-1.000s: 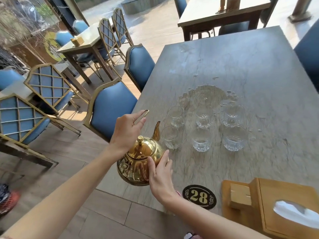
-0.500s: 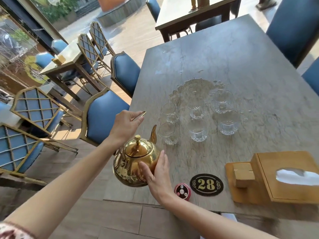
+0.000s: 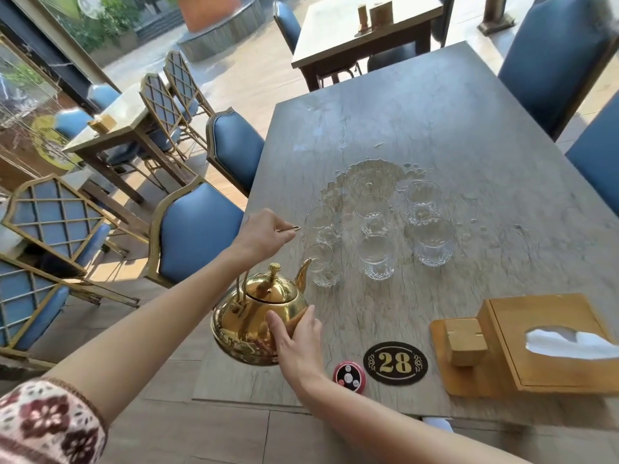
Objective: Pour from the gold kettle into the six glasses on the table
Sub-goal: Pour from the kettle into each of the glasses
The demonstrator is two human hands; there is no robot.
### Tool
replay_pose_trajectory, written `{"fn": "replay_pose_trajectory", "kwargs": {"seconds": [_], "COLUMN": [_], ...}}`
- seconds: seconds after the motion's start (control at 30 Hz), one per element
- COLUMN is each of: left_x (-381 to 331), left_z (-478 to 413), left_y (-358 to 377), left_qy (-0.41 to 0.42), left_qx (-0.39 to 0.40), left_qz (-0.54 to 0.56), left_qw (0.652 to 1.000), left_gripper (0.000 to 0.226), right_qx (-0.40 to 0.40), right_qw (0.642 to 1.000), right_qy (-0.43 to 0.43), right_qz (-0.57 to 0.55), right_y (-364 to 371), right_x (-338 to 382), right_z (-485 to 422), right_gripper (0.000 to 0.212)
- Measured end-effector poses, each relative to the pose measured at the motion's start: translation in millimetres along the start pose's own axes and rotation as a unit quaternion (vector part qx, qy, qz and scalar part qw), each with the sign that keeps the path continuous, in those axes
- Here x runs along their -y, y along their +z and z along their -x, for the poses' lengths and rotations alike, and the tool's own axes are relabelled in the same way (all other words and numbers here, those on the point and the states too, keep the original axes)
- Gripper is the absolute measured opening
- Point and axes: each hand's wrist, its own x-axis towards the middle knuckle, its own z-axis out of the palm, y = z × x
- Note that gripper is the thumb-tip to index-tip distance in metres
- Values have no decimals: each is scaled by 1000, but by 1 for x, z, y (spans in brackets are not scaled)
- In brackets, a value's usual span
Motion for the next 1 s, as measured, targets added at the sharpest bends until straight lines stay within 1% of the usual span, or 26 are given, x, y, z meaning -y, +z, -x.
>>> {"fn": "replay_pose_trajectory", "kwargs": {"seconds": [0.27,0.37,0.6,0.63,0.73,0.8,0.9,1.0], "left_x": [-9,-8,-11,-11,-11,-11,-11,-10], "left_z": [-7,-10,-13,-13,-13,-13,-14,-14], "left_y": [1,-1,-7,-8,-10,-11,-10,-9], "left_qy": [-3,-4,-9,-10,-12,-10,-8,-11], "left_qx": [44,52,55,56,55,55,53,49], "left_qz": [-20,-31,-35,-35,-34,-36,-39,-37], "left_qw": [999,998,998,998,998,998,998,998], "left_gripper": [33,32,31,31,31,31,31,31], "right_qx": [6,1,-8,-8,-7,-7,-4,-1], "right_qw": [999,999,999,999,999,998,999,999], "right_qy": [24,32,46,46,50,51,50,46], "right_qz": [-20,-16,-12,-12,-16,-18,-18,-18], "right_y": [1,3,5,6,8,8,8,8], "right_x": [9,11,19,20,22,23,24,23], "right_z": [1,1,3,3,4,4,5,5], "right_gripper": [94,82,64,65,78,78,64,58]}}
